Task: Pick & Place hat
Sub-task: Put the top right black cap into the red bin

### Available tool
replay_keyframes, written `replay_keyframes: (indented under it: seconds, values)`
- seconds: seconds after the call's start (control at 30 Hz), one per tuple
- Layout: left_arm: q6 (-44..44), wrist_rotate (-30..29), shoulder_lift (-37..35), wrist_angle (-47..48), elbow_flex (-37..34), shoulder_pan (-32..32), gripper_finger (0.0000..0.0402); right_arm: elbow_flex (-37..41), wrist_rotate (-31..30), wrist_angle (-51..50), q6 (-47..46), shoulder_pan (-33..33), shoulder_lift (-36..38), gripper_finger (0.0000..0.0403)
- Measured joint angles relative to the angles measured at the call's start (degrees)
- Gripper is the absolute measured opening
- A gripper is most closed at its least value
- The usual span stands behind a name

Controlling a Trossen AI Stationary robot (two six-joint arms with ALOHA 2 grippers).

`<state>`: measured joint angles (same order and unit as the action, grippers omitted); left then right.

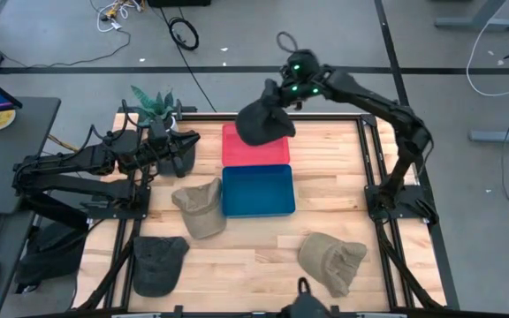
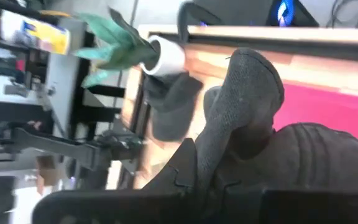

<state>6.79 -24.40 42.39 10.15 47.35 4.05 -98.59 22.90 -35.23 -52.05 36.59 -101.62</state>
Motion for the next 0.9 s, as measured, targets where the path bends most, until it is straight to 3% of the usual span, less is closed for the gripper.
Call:
replay_keyframes:
  seconds: [0.2, 0.63, 0.9]
  values:
    - [0.0, 0.0, 0.0, 0.0, 0.0, 0.0, 0.0039, 0.0, -0.6, 1.3, -1.5, -2.1, -4.8, 0.0006]
    - [0.0, 0.0, 0.0, 0.0, 0.0, 0.0, 0.0039, 0.2, -11.4, 3.2, -11.7, -4.1, -6.1, 0.0006]
    - [0.0, 0.0, 0.0, 0.0, 0.0, 0.0, 0.0039, 9.4, -10.0, 17.5, -23.2, -4.7, -6.2, 0.0006]
